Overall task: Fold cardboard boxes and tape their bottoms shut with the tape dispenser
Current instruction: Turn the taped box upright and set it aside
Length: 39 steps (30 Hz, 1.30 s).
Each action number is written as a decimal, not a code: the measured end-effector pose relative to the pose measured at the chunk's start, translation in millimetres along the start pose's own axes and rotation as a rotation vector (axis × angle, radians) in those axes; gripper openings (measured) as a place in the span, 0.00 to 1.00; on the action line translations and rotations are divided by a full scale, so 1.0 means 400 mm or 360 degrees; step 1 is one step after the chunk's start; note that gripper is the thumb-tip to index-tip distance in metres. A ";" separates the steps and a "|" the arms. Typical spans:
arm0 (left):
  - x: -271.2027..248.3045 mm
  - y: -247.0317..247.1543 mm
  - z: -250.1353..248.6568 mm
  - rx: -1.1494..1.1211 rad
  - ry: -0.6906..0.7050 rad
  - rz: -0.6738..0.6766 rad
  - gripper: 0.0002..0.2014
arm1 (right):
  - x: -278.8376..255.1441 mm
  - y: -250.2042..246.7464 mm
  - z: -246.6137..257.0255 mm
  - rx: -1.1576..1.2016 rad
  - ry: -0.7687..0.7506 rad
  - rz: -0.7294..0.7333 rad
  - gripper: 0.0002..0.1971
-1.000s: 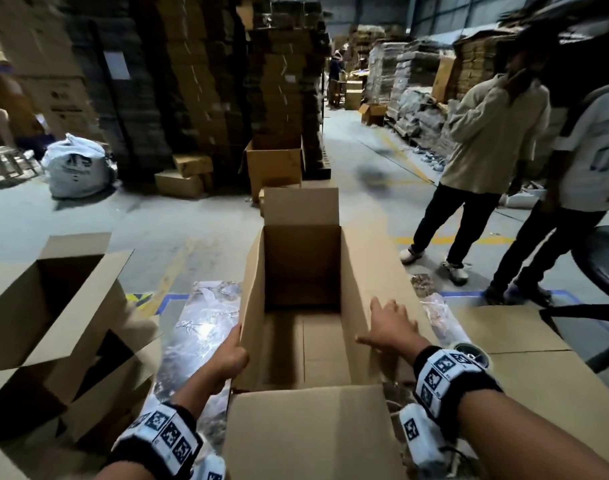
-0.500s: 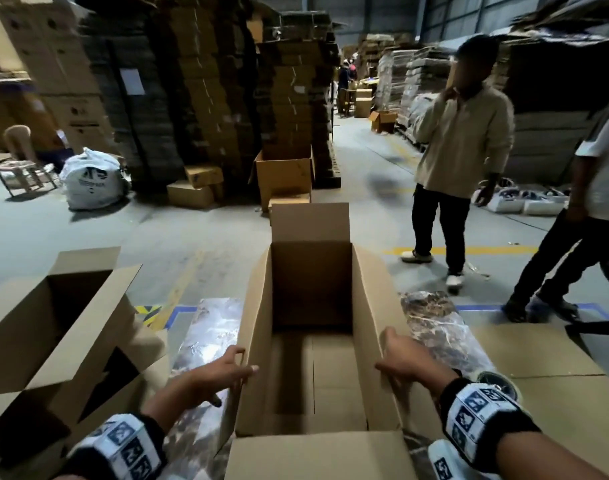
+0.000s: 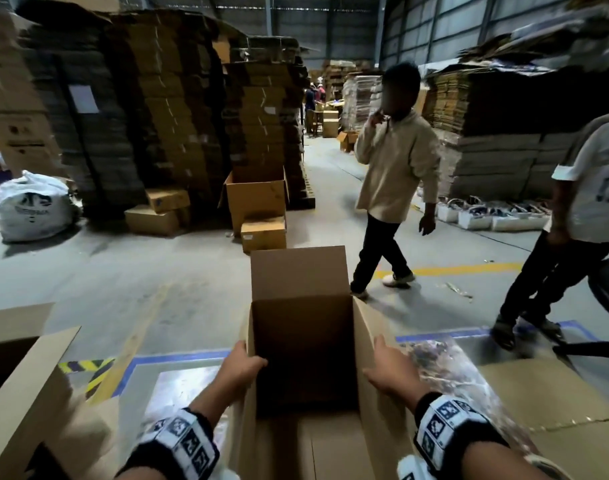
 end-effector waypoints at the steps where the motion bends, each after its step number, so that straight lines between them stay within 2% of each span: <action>1: 0.019 0.020 0.018 -0.0047 0.0031 0.0008 0.17 | 0.011 0.016 0.009 -0.0013 0.0025 -0.0030 0.34; 2: 0.022 0.032 0.026 -0.0079 0.0071 0.0023 0.15 | 0.015 0.032 0.020 0.0000 0.0022 -0.0047 0.31; 6: 0.018 0.024 0.025 -0.0198 0.0082 0.0194 0.19 | 0.022 0.045 0.059 -0.0045 0.0006 -0.0027 0.24; 8: 0.026 0.004 0.017 -0.0010 0.0071 0.0301 0.25 | 0.031 0.016 0.059 -0.0130 -0.0001 -0.0026 0.24; 9: 0.039 -0.003 0.011 0.0234 0.0104 0.0294 0.29 | 0.039 -0.001 0.052 -0.0174 0.0006 -0.0034 0.27; 11: 0.074 -0.022 -0.024 0.0778 0.0318 0.0080 0.38 | 0.080 -0.040 0.044 -0.0325 -0.0003 -0.0100 0.36; 13: 0.101 -0.032 -0.092 0.1107 0.0691 -0.0136 0.39 | 0.138 -0.080 0.061 -0.0447 -0.0161 -0.0235 0.42; 15: 0.133 -0.025 -0.162 0.1387 0.1030 -0.0091 0.37 | 0.201 -0.115 0.103 -0.0549 -0.0419 -0.0388 0.46; 17: 0.190 -0.006 -0.208 0.1639 0.1183 0.0061 0.40 | 0.258 -0.140 0.149 -0.0670 -0.0574 -0.0436 0.47; 20: 0.287 0.021 -0.230 0.1757 0.1085 0.0202 0.47 | 0.331 -0.146 0.197 -0.0761 -0.0584 -0.0349 0.48; 23: 0.376 0.051 -0.184 0.1608 0.0744 0.0391 0.48 | 0.389 -0.092 0.203 -0.0715 -0.0507 -0.0093 0.44; 25: 0.406 0.061 -0.160 0.1531 0.0651 0.0445 0.36 | 0.403 -0.052 0.194 -0.0678 -0.0465 -0.0094 0.36; 27: 0.426 0.063 -0.155 0.1503 0.0705 0.0416 0.20 | 0.409 -0.034 0.187 -0.0703 -0.0438 -0.0222 0.26; 28: 0.433 0.062 -0.154 0.1476 0.0710 0.0420 0.15 | 0.411 -0.032 0.186 -0.0711 -0.0430 -0.0267 0.22; 32: 0.446 0.056 -0.152 0.1443 0.0695 0.0427 0.11 | 0.411 -0.034 0.189 -0.0666 -0.0406 -0.0263 0.16; 35: 0.442 0.061 -0.146 0.1433 0.0693 0.0421 0.12 | 0.418 -0.043 0.183 -0.0554 -0.0419 -0.0141 0.20; 37: 0.427 0.058 -0.144 0.1448 0.0639 0.0391 0.18 | 0.412 -0.057 0.174 -0.0436 -0.0413 -0.0035 0.30; 39: 0.399 0.055 -0.142 0.1470 0.0553 0.0369 0.31 | 0.389 -0.077 0.165 -0.0291 -0.0368 0.0060 0.44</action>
Point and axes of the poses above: each hand's wrist, its own x-axis towards the middle knuckle, its own y-axis out of the palm, z = x × y, the point moved 3 cm from there along x, towards the middle knuckle, and after that the axes turned 15 degrees about -x, right-handed, at the moved point
